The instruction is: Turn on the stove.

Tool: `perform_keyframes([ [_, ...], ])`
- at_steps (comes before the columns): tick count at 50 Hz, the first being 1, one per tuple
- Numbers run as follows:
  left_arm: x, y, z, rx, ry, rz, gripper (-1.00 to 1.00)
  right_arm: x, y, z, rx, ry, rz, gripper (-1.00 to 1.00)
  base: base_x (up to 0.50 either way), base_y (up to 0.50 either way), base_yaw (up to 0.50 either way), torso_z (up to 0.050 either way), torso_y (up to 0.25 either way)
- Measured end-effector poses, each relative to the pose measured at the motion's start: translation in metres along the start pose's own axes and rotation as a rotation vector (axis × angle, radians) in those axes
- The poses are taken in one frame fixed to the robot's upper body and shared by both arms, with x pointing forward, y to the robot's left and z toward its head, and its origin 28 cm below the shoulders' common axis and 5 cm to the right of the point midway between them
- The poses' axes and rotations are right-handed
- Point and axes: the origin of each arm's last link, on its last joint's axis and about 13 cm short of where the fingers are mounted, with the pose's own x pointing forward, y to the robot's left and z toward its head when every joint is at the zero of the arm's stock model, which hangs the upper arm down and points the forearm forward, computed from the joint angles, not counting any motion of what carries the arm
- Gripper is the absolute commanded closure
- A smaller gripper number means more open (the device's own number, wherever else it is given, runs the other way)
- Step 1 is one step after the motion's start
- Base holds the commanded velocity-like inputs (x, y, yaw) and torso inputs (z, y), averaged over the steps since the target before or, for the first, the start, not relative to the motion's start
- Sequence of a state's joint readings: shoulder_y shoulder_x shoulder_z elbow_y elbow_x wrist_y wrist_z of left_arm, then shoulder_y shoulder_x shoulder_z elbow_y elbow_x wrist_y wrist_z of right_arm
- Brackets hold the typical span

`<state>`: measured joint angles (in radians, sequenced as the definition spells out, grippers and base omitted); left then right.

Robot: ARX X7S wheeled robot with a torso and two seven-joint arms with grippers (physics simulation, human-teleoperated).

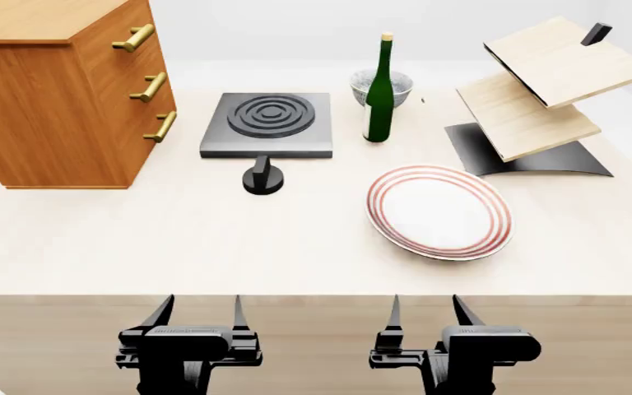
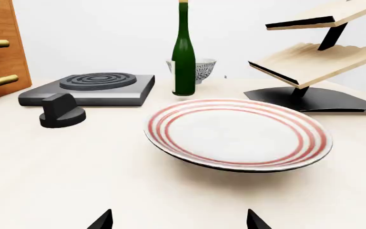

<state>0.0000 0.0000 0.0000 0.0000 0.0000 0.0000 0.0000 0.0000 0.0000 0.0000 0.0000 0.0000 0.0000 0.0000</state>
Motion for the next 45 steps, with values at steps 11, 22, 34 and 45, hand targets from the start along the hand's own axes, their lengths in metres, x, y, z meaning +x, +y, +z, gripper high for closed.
perform_keyframes([
  [11,0.0,0.001,0.0,0.004,-0.014,0.005,-1.0,-0.001,0.0,0.001,0.008,-0.016,0.003,-1.0,0.0,0.0,0.0,0.0,0.0],
  [22,0.003,0.001,0.005,0.001,-0.023,0.01,-1.0,0.001,-0.001,0.005,0.003,-0.034,-0.007,-1.0,0.0,0.0,0.0,0.0,0.0],
  [34,0.012,0.01,0.081,-0.083,-0.06,0.0,-1.0,0.008,-0.008,0.074,-0.023,-0.082,-0.003,-1.0,0.0,0.0,0.0,0.0,0.0],
  [45,0.003,0.014,0.128,-0.126,-0.078,-0.023,-1.0,-0.002,-0.011,0.12,-0.021,-0.117,0.005,-1.0,0.0,0.0,0.0,0.0,0.0],
])
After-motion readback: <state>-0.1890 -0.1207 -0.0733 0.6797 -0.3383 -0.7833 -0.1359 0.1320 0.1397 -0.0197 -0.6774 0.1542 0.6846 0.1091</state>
